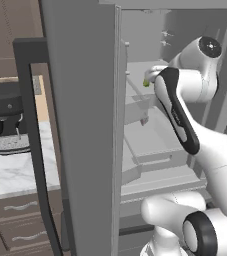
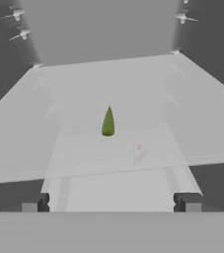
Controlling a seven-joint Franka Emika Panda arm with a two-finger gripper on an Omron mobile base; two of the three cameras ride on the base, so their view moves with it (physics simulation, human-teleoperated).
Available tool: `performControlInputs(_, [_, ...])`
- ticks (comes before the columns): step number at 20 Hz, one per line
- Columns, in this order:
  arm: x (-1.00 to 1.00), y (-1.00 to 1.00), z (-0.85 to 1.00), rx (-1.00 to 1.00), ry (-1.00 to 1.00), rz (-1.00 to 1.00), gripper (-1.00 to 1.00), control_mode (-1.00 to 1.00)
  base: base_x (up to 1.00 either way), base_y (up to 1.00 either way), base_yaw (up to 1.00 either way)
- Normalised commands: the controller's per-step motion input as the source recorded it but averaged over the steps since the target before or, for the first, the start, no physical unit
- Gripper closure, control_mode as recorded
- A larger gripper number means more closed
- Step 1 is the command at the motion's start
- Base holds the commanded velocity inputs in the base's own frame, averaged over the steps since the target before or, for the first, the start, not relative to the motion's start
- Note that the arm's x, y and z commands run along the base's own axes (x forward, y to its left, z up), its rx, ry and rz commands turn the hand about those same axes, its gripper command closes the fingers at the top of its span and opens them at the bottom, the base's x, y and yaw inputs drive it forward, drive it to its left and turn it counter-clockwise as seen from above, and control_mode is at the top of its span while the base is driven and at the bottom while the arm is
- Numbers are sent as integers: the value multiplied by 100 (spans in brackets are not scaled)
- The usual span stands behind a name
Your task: Take the lemon wedge from the fridge and place it on the plate with fish on the dining counter.
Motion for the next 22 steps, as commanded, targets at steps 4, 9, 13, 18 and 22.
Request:
performControlInputs(4, [28,0,0,5,1,0,-100,-100,0,0,0])
performControlInputs(9, [4,0,0,1,0,0,-100,-100,0,0,0])
performControlInputs(13, [7,10,0,0,2,0,-100,-100,0,0,0])
performControlInputs(18, [24,37,0,0,8,0,-100,-100,0,0,0])
performControlInputs(22, [17,4,0,0,4,0,-100,-100,0,0,0])
